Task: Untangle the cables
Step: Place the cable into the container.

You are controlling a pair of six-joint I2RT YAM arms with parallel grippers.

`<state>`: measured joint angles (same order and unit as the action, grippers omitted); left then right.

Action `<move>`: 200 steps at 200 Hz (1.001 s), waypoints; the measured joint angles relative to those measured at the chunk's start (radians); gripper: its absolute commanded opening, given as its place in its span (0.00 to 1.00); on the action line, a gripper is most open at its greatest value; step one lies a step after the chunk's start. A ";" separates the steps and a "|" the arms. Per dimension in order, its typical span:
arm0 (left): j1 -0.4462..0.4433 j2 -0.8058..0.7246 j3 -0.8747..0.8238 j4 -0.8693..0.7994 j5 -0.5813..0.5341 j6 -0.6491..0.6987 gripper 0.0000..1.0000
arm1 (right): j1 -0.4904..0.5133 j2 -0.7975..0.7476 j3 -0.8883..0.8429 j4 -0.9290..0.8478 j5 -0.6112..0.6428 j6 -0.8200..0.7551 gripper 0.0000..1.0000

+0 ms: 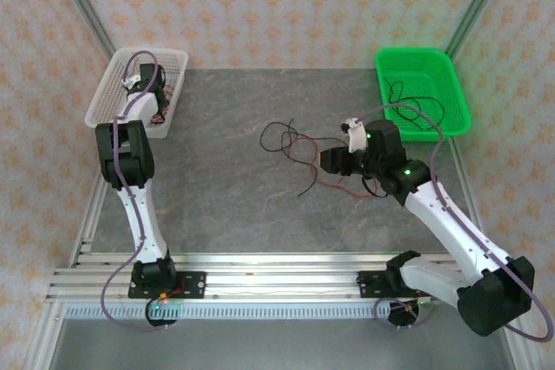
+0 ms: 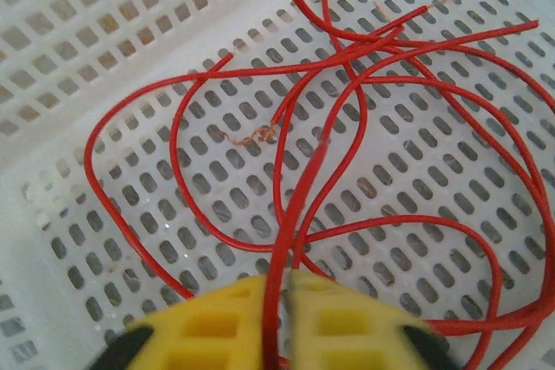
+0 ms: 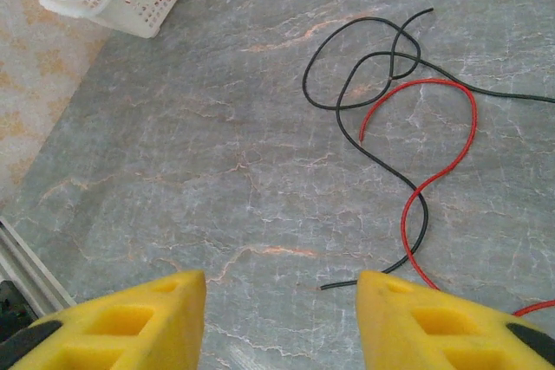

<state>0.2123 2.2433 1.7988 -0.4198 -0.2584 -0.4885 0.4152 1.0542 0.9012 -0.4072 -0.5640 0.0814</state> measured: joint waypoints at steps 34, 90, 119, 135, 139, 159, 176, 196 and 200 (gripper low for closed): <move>0.002 0.000 0.028 -0.023 0.035 -0.016 0.57 | 0.019 0.012 0.024 -0.005 0.009 0.015 0.48; 0.006 -0.010 0.108 -0.058 0.093 -0.013 0.72 | 0.043 0.040 0.052 -0.008 0.045 0.053 0.48; 0.005 -0.039 0.159 -0.063 0.125 -0.011 0.76 | 0.045 0.068 0.064 -0.019 0.076 0.082 0.49; 0.003 -0.069 0.172 -0.064 0.140 -0.011 0.77 | 0.047 0.085 0.065 -0.020 0.091 0.100 0.49; 0.003 -0.079 0.174 -0.064 0.145 -0.011 0.77 | 0.048 0.090 0.065 -0.020 0.095 0.105 0.49; -0.002 -0.119 0.183 -0.063 0.159 -0.011 0.78 | 0.050 0.114 0.065 -0.020 0.114 0.129 0.49; -0.015 -0.150 0.188 -0.063 0.177 -0.008 0.80 | 0.055 0.142 0.070 -0.020 0.134 0.148 0.49; -0.044 -0.175 0.202 -0.061 0.208 0.009 0.82 | 0.069 0.200 0.095 -0.019 0.156 0.169 0.49; -0.053 -0.178 0.209 -0.060 0.219 0.015 0.82 | 0.072 0.212 0.101 -0.019 0.159 0.170 0.49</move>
<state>0.1589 2.0651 2.0079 -0.4801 -0.0395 -0.4732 0.4873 1.2659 1.0019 -0.4263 -0.4049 0.2516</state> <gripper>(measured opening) 0.816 0.493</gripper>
